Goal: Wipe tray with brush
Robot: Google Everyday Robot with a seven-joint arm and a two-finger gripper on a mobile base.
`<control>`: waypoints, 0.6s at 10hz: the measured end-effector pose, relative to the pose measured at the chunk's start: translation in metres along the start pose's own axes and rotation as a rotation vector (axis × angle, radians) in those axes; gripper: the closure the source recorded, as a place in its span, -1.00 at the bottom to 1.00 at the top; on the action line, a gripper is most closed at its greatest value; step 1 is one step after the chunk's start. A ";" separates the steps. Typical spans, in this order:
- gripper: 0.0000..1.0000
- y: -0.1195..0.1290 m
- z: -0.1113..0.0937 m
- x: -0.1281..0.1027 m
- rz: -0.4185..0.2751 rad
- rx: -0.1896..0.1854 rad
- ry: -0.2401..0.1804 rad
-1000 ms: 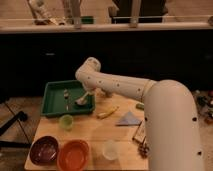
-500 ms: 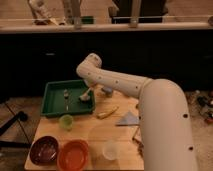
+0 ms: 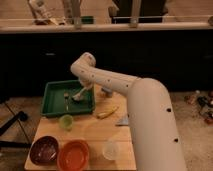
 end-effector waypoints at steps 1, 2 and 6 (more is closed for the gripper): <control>1.00 0.006 -0.004 -0.005 -0.008 0.004 -0.020; 1.00 0.014 -0.007 -0.008 -0.016 0.000 -0.031; 1.00 0.038 -0.012 0.001 -0.030 -0.044 -0.015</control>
